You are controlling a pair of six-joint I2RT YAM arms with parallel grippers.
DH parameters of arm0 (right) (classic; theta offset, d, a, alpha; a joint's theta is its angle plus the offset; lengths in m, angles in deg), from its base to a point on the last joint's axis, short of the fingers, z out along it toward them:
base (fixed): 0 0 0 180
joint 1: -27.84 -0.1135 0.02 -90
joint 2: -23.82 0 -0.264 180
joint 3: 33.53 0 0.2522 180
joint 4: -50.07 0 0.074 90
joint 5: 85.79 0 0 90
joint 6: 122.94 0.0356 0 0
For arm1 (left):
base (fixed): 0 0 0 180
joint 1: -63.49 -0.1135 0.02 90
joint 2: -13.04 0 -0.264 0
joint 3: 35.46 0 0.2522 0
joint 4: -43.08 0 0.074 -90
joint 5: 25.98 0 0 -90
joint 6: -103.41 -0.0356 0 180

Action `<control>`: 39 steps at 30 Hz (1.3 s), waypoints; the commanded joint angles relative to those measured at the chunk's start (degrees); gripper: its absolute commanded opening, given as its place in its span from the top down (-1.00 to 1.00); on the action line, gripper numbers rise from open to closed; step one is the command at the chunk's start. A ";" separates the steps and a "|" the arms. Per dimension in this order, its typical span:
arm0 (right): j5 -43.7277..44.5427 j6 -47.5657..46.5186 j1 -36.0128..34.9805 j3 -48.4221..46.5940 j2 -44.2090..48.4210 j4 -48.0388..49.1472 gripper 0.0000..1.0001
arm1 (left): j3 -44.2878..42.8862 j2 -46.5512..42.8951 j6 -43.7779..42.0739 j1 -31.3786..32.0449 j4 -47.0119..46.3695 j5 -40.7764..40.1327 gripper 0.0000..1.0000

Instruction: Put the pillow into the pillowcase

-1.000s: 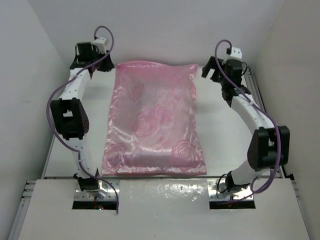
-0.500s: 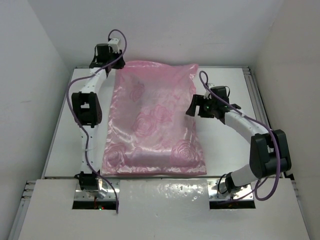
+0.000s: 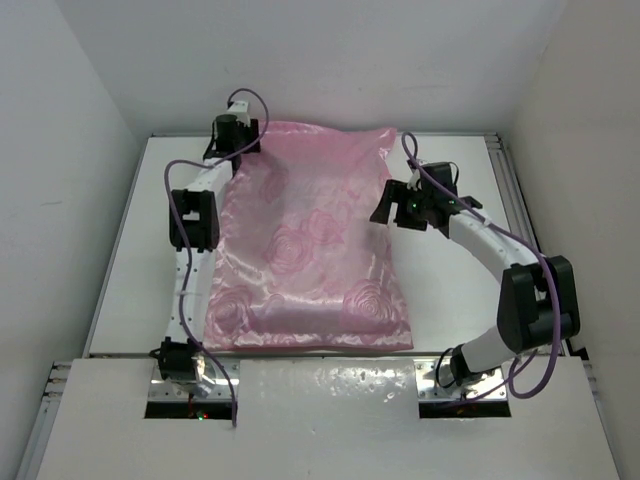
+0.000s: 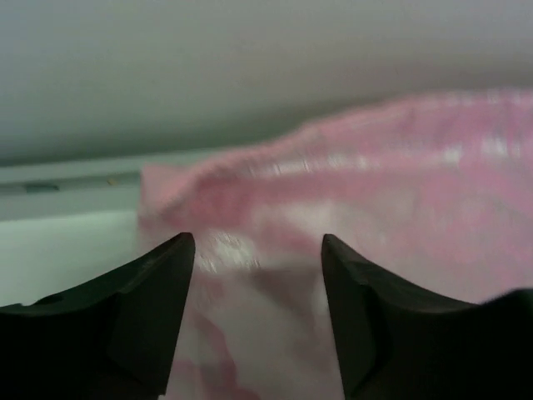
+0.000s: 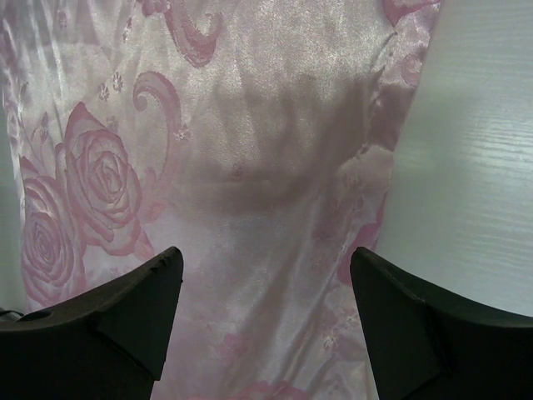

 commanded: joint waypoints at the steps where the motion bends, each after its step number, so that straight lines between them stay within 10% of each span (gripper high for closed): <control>1: 0.24 2.36 -0.76 -3.64 -1.61 -4.31 -0.60 | -6.36 3.81 -0.42 -0.31 -11.96 -6.55 -0.26; 6: 0.16 4.74 -2.08 -3.82 -2.76 -6.35 -0.65 | -9.03 7.09 -1.48 -0.57 -20.74 -9.54 -0.82; 15: 2.09 3.95 -5.15 -11.55 -5.48 -12.32 -0.71 | -13.66 11.39 -12.52 -1.88 -27.70 -20.96 -0.97; 21: 4.89 4.57 -7.61 -9.90 -2.15 -12.06 -0.78 | -13.23 7.63 -7.11 -6.54 -19.98 -26.34 -0.99; 25: 8.67 5.70 -8.41 -6.73 3.81 -13.11 -0.89 | -12.88 -0.45 2.46 -9.62 -5.78 -13.28 -0.99; 31: 10.08 5.27 -5.16 2.73 12.86 -20.85 -0.98 | 6.60 -27.73 1.21 -13.14 17.27 20.48 -0.99; 39: 6.50 6.49 -2.96 21.29 25.44 -17.61 -0.95 | 50.63 -62.29 -23.07 -18.66 48.40 26.66 -0.76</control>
